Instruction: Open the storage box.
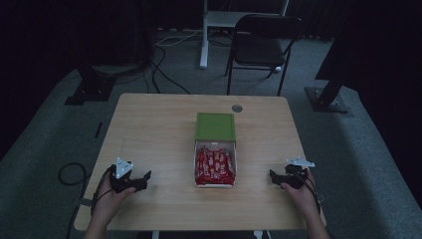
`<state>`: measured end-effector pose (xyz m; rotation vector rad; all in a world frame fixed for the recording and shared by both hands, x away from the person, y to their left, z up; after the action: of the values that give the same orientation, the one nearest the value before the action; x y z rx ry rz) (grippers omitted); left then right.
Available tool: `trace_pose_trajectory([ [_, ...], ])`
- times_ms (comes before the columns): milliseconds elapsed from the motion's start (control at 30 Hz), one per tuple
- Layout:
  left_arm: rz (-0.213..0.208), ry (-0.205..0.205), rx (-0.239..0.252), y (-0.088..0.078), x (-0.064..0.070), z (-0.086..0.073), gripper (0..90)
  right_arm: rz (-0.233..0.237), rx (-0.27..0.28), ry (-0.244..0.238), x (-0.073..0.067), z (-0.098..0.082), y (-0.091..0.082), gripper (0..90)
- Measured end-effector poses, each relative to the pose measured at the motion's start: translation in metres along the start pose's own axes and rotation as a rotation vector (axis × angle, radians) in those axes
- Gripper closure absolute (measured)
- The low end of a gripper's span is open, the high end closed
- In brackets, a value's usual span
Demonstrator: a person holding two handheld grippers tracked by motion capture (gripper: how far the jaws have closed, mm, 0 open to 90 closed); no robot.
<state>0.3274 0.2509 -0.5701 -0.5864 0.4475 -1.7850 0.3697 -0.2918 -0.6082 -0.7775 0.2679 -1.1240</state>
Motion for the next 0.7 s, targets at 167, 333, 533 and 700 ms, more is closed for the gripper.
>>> trace_pose_trajectory([
  [167,0.016,-0.048,-0.009,0.002,-0.005,-0.002,9.8,0.0,0.0,0.0,0.0,0.0,0.0,10.7],
  [333,0.049,-0.078,-0.013,0.005,-0.01,-0.004,9.5,0.0,0.0,0.0,0.0,0.0,0.0,10.7],
  [533,0.087,-0.117,-0.031,0.005,-0.019,-0.007,2.6,0.0,0.0,0.0,0.0,0.0,0.0,10.7],
  [700,0.15,-0.116,-0.053,0.006,-0.028,-0.011,2.6,0.0,0.0,0.0,0.0,0.0,0.0,10.7],
])
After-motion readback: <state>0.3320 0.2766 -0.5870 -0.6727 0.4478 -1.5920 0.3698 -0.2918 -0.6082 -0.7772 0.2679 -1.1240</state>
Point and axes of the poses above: each handheld gripper's, and its own axes: y roughly forward along the jaws, z roughly out of its top, x roughly to its right, the point moved 5 cm from there along y, roughly forward along the jaws, and after that the axes turned 15 degrees about -y, right-handed, at the moved point
